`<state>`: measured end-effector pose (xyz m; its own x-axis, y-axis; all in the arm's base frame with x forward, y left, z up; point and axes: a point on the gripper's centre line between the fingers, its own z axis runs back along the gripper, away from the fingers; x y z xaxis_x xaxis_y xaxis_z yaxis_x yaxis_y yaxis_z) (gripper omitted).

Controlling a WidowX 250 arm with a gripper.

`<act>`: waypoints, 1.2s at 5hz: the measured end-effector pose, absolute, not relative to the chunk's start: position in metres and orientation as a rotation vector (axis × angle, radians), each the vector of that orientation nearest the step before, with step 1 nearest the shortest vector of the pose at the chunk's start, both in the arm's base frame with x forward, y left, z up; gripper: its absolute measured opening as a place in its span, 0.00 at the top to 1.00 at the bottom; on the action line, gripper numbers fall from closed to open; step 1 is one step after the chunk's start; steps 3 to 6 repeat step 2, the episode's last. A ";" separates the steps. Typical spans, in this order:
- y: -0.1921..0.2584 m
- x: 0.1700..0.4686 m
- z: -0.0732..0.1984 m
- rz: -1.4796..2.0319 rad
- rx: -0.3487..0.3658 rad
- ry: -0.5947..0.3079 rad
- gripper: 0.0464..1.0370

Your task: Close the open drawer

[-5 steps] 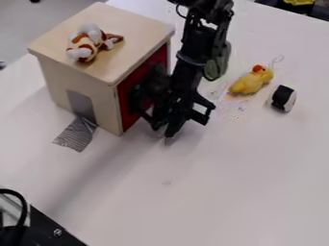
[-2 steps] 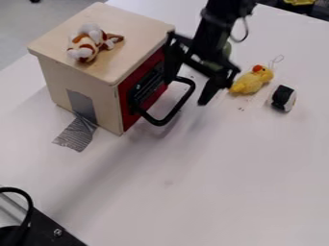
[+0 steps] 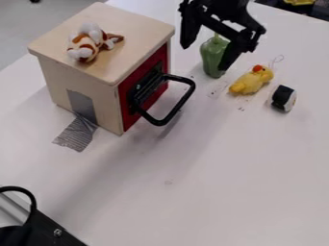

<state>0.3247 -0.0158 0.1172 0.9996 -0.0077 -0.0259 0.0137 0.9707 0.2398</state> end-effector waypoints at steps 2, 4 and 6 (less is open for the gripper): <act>-0.028 0.314 0.139 -0.004 0.146 -0.049 0.04; -0.028 0.314 0.139 -0.004 0.146 -0.049 0.04; -0.028 0.314 0.139 -0.004 0.146 -0.049 0.04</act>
